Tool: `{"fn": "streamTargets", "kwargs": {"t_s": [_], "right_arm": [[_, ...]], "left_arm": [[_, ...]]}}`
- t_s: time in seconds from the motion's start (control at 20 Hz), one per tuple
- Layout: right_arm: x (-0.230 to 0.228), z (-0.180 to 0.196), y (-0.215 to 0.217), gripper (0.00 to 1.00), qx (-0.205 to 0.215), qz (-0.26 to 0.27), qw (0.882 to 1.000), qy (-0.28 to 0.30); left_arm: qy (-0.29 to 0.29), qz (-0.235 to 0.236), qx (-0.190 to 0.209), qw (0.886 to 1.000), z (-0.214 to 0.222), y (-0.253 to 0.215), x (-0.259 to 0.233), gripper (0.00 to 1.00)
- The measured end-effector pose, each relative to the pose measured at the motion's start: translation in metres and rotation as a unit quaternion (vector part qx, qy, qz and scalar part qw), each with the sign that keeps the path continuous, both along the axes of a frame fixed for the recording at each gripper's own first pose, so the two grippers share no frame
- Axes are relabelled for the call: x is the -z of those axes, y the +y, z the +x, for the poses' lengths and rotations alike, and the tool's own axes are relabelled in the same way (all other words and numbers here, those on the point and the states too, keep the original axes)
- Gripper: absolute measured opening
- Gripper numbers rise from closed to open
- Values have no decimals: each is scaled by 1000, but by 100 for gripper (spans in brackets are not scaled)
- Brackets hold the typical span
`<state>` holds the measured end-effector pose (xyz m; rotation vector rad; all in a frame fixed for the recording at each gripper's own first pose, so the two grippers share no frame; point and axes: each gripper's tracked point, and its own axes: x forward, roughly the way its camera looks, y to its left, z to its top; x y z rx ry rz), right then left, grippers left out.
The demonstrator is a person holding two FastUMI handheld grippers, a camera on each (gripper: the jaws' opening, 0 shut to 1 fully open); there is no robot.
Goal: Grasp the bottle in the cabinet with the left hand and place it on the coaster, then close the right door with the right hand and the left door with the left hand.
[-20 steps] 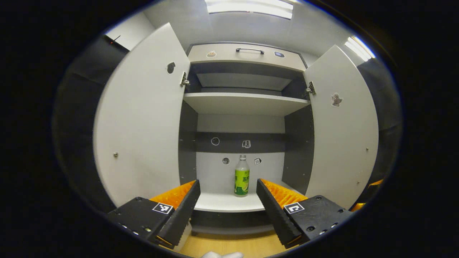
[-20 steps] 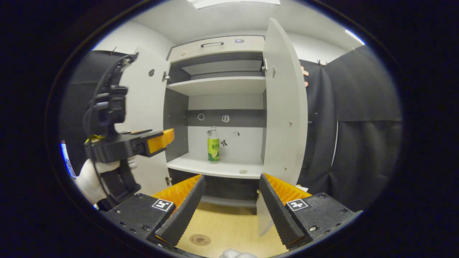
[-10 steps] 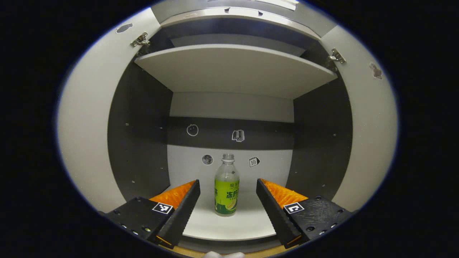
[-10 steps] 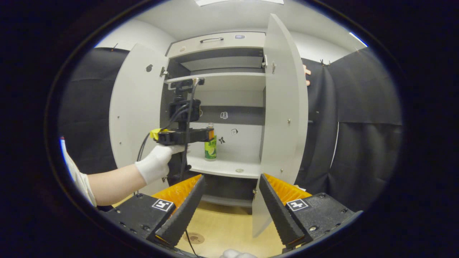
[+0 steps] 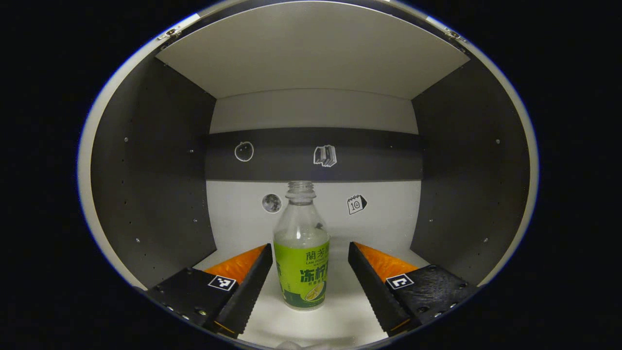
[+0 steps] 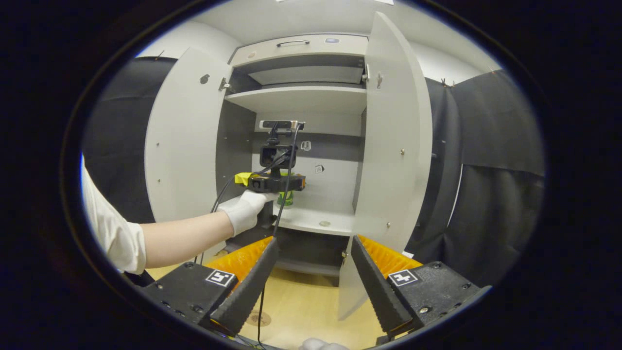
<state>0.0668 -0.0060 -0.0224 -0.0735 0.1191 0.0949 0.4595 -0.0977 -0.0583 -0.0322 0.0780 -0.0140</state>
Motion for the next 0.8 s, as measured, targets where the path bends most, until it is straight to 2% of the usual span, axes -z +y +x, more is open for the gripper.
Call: {"fn": "streamTargets", "kwargs": {"t_s": [0.2, 0.35, 0.55, 0.8], "right_arm": [[0, 3, -4, 100, 3, 0, 1000, 4], [-4, 1, -7, 100, 7, -3, 1000, -2], [-7, -3, -10, 100, 12, 4, 1000, -7], [-6, -17, -18, 100, 27, 12, 999, -13]], "left_arm": [[13, -2, -5, 1000, 11, 1, 9, 96], [-4, -1, -11, 1000, 2, 6, -4, 76], [-29, 1, 3, 1000, -32, 8, -30, 76], [-48, -8, 29, 998, -103, 11, -48, 75]]}}
